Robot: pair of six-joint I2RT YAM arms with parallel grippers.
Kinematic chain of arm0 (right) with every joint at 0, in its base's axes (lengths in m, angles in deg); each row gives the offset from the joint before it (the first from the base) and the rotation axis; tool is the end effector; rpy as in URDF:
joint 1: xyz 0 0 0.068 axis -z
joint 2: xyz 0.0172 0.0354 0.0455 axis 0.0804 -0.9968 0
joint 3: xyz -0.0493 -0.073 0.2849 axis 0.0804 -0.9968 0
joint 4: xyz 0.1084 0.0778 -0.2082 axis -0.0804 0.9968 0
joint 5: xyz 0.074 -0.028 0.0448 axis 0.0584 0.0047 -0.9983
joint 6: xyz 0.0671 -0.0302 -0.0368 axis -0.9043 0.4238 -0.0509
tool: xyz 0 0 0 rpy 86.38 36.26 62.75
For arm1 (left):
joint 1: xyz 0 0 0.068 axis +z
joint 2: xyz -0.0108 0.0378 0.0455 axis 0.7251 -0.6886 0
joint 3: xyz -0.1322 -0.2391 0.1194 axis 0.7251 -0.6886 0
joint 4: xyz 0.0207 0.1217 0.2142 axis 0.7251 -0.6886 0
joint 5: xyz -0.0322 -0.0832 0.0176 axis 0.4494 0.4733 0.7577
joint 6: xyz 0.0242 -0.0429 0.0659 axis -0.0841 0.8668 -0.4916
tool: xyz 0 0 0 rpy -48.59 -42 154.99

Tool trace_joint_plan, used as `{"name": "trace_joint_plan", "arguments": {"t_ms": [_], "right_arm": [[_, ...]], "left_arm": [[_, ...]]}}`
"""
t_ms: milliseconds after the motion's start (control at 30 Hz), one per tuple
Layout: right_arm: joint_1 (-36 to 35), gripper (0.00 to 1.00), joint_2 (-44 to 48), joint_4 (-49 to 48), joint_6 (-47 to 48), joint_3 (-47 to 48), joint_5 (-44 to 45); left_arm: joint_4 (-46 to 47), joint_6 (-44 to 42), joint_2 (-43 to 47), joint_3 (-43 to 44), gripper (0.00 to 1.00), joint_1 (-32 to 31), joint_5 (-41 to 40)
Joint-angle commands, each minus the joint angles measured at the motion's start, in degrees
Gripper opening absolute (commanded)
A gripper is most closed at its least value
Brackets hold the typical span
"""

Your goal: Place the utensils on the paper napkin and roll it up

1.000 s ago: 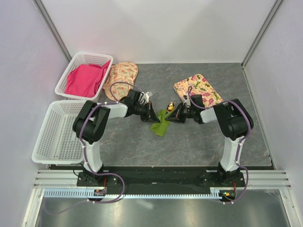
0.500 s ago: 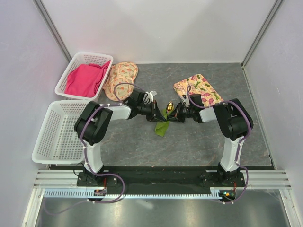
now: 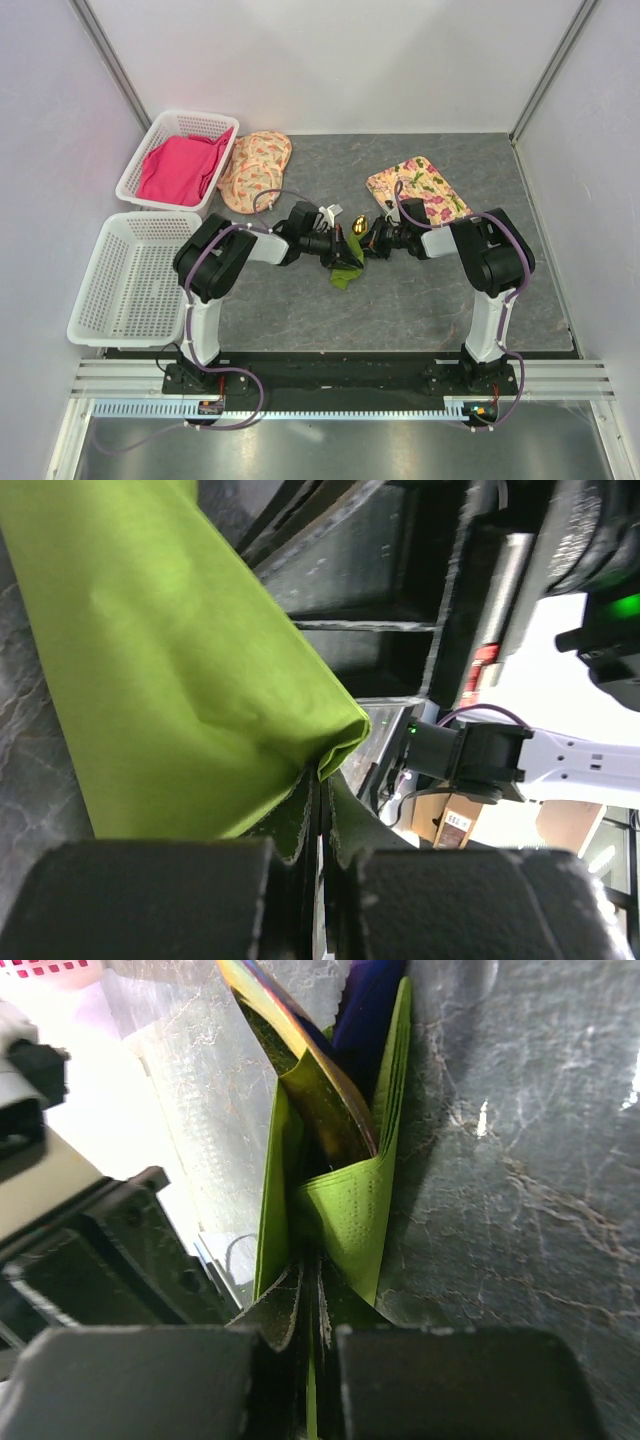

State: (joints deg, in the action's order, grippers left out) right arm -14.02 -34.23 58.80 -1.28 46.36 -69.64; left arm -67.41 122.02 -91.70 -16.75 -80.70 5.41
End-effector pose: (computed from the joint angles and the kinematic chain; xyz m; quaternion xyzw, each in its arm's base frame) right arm 0.3493 0.1663 0.1120 0.1278 0.8640 0.4727 0.1171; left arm 0.3154 -0.2775 0.1357 0.0435 0.8386 -0.5401 0.0568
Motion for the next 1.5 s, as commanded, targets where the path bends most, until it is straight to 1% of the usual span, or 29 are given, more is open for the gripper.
{"name": "trace_joint_plan", "arguments": {"t_ms": [0,300,400,500,700,733,800,867,967,1100,1233,1300,1333,1400,1433,1467], "right_arm": [[-0.70,0.00,-2.37,7.94,4.08,-1.75,10.96],[-0.70,0.00,-2.37,8.12,4.25,-1.49,10.35],[-0.70,0.00,-2.19,8.91,5.22,-0.87,9.91],[-0.62,0.00,-1.76,10.93,7.24,0.18,9.64],[0.00,0.01,-0.61,18.13,13.47,5.45,8.59],[0.17,0.01,-0.87,22.32,14.44,8.42,8.50],[0.35,0.02,-0.79,25.85,16.73,10.81,8.15],[0.44,0.05,-0.09,27.54,18.13,13.36,7.80],[0.53,0.11,1.32,30.09,19.45,15.65,7.36],[1.05,0.13,3.07,34.04,20.42,18.28,6.66],[1.32,0.16,5.36,36.24,21.74,18.56,5.95],[1.49,0.21,6.68,36.68,22.01,17.94,5.78],[1.49,0.27,7.03,36.60,22.10,17.68,5.69],[1.50,0.34,7.30,35.98,21.49,17.15,5.17],[1.49,0.41,7.04,35.63,21.05,16.97,4.90],[1.49,0.43,6.77,34.50,20.52,16.62,4.29]], "left_arm": [[7.11,1.98,-1.85,-1.44,0.02,-1.29,0.74],[12.21,2.86,-5.72,-4.52,0.02,-1.38,1.97],[14.67,4.35,-6.95,-5.84,0.02,-1.38,2.06],[15.11,4.71,-8.44,-5.84,0.02,-1.20,1.80],[13.62,5.59,-10.12,-6.27,0.02,-0.33,1.01],[13.45,5.76,-10.38,-6.54,0.02,0.02,0.57],[12.74,6.02,-10.56,-6.80,0.02,0.55,0.22],[12.04,5.85,-10.47,-6.98,0.02,0.82,0.13],[11.51,5.76,-10.73,-6.72,0.02,0.99,0.04],[11.51,5.76,-10.82,-6.63,0.02,0.99,-0.14],[11.34,5.32,-10.73,-6.37,0.02,0.99,-0.40],[11.07,5.06,-10.65,-6.19,0.02,0.99,-0.31],[10.81,4.80,-10.64,-6.02,0.02,0.99,-0.31],[9.41,4.01,-10.47,-5.40,0.02,0.99,-0.49],[8.97,3.57,-10.56,-5.05,0.02,0.99,-0.66],[8.79,3.48,-10.56,-4.87,0.02,0.99,-0.58]]}}
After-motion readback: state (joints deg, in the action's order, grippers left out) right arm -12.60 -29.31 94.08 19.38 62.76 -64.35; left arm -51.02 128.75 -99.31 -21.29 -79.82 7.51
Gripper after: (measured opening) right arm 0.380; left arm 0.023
